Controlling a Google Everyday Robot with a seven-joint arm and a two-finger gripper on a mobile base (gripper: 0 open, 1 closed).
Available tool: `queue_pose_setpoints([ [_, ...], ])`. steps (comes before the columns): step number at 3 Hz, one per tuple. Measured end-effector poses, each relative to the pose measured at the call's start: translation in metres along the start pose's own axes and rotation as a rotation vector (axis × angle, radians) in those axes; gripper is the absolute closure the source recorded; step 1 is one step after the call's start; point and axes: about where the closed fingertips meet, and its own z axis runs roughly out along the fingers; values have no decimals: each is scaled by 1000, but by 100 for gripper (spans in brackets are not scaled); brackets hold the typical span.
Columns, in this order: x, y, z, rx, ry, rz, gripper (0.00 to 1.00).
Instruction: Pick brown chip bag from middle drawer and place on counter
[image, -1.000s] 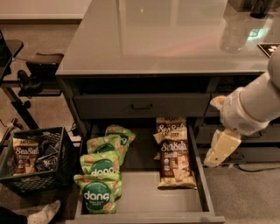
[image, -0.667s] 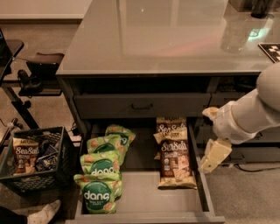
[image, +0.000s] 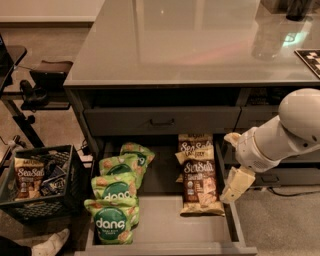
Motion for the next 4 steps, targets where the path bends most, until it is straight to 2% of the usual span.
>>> queue_pose_setpoints([
  [1, 17, 1, 38, 3, -46, 59, 0],
  [2, 27, -29, 78, 86, -135, 104, 0],
  [3, 33, -60, 105, 153, -186, 110, 0],
  [4, 44, -85, 125, 197, -209, 129, 0],
])
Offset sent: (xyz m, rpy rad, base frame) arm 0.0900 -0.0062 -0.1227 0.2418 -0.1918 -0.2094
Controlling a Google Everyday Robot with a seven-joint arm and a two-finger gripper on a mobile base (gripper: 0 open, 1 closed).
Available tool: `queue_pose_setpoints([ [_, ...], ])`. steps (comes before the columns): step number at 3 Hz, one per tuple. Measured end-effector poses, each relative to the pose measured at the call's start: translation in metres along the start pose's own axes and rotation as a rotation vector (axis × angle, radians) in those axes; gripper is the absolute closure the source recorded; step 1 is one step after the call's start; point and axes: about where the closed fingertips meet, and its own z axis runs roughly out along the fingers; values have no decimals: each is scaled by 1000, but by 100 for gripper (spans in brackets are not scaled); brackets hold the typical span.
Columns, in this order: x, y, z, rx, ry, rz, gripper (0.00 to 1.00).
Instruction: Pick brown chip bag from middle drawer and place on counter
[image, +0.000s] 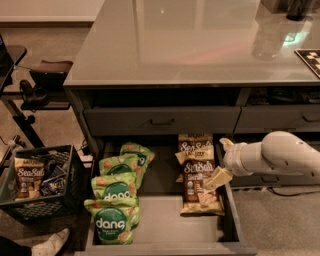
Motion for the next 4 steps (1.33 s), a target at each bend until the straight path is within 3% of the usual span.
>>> queue_pose_setpoints([
  [1, 17, -11, 10, 15, 0, 46, 0],
  [2, 17, -11, 10, 15, 0, 46, 0],
  [4, 41, -13, 64, 89, 48, 82, 0],
])
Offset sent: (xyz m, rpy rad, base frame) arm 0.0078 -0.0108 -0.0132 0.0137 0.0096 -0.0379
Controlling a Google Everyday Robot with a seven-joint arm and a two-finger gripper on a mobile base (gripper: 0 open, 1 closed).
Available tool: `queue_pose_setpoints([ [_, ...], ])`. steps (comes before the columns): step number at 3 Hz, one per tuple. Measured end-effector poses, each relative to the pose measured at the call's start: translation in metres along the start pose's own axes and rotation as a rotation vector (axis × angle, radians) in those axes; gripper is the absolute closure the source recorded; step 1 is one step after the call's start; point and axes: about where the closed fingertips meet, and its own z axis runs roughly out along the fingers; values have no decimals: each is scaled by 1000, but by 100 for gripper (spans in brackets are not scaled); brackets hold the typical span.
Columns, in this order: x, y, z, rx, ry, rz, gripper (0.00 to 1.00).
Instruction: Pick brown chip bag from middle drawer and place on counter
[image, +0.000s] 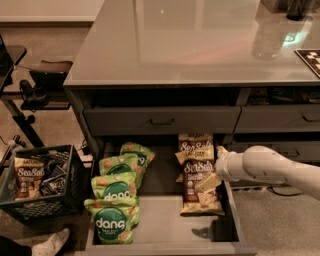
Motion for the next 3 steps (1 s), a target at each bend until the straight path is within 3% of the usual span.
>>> queue_pose_setpoints([
  [3, 34, 12, 76, -43, 68, 55, 0],
])
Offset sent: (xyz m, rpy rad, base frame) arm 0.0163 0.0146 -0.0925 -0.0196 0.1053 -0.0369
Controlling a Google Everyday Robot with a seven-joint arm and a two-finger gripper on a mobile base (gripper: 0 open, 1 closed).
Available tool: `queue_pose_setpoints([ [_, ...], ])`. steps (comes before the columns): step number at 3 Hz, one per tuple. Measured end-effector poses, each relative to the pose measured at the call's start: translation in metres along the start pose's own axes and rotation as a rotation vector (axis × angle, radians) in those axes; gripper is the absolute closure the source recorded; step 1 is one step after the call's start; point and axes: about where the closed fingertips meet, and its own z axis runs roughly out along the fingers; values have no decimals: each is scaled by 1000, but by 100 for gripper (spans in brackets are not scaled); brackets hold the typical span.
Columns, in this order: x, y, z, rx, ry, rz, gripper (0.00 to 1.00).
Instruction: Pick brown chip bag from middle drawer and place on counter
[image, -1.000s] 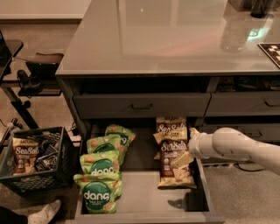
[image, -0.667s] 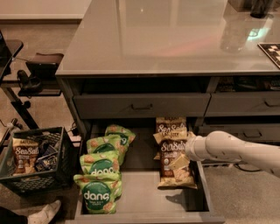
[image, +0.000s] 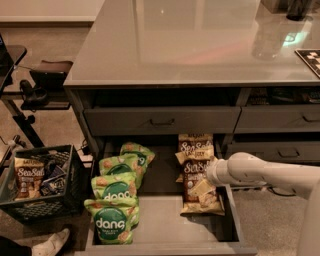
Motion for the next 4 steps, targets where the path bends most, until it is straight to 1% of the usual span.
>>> queue_pose_setpoints([
  [1, 6, 1, 18, -15, 13, 13, 0],
  [2, 11, 4, 33, -35, 27, 32, 19],
  [4, 11, 4, 33, -36, 27, 32, 66],
])
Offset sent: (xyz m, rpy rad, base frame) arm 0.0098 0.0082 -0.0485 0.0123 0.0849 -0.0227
